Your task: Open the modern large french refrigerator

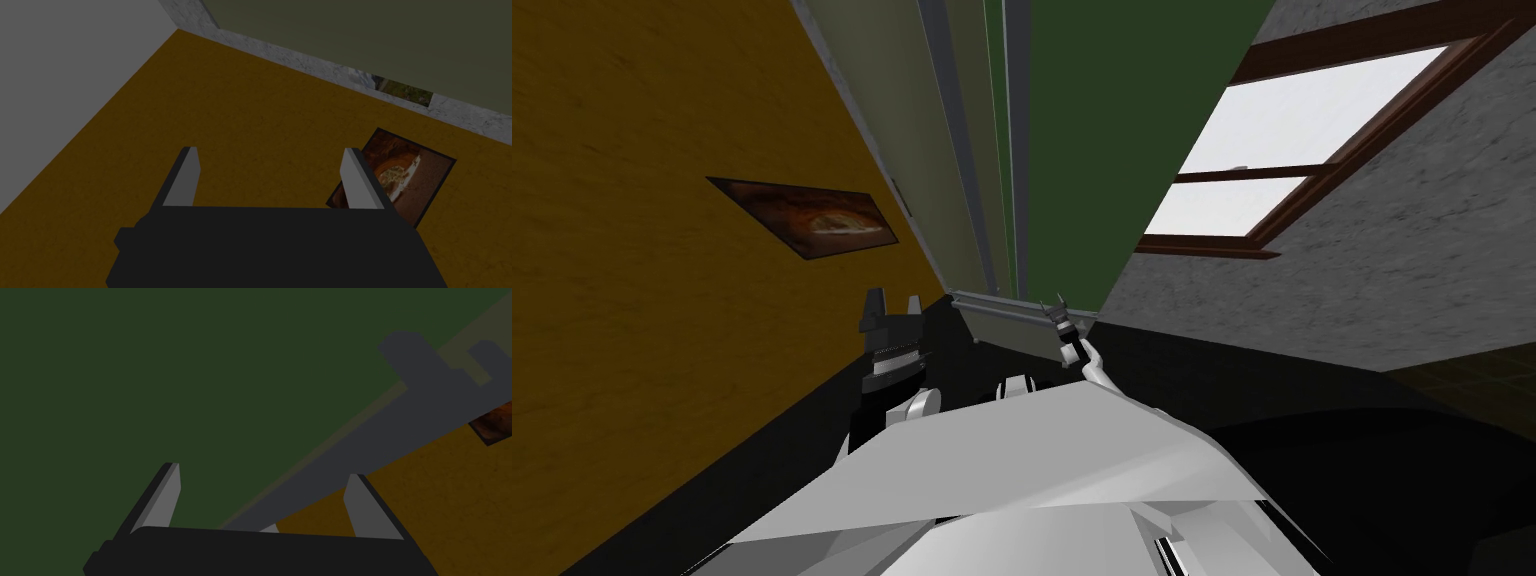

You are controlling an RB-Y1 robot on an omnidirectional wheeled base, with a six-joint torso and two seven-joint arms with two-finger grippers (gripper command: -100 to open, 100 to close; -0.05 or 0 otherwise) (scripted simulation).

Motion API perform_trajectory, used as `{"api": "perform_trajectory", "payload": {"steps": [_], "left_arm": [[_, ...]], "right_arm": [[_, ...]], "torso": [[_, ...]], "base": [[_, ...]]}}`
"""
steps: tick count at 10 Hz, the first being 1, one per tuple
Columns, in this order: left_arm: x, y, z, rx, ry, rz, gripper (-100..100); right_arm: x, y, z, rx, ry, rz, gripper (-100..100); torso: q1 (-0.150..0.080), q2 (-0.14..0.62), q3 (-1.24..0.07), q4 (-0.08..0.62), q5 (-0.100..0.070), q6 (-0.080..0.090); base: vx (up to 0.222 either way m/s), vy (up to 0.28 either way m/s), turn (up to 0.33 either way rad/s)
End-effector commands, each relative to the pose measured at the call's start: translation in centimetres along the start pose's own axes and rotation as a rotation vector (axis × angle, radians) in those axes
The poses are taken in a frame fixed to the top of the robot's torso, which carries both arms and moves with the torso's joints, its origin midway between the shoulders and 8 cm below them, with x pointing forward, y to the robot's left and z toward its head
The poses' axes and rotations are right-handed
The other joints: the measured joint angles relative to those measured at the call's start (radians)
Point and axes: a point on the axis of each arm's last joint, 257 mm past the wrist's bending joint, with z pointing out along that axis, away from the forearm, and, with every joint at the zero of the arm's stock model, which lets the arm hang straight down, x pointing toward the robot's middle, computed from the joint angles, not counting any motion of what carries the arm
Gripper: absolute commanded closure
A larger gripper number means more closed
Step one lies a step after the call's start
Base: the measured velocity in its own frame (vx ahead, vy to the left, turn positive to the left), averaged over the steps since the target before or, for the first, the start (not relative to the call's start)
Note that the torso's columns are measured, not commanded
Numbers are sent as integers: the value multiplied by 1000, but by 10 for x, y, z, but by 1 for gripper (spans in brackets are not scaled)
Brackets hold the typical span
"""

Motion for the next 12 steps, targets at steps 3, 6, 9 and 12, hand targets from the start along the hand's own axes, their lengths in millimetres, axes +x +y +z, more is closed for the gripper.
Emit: {"api": "perform_trajectory", "payload": {"steps": [3,6,9,12], "left_arm": [[0,0,0,0,0,0,0],[0,0,0,0,0,0,0],[0,0,0,0,0,0,0],[0,0,0,0,0,0,0]], "right_arm": [[9,5,2,-3,11,-98,-100],[23,14,5,-9,29,-175,-100],[29,20,6,-14,38,-244,-100],[34,26,8,-18,45,-314,-100]], "torso": [[-1,0,0,0,0,0],[0,0,0,0,0,0],[-2,1,1,0,-1,0],[0,0,0,0,0,0]], "base": [[27,29,-43],[32,44,-75],[28,35,-31],[32,38,-56]]}}
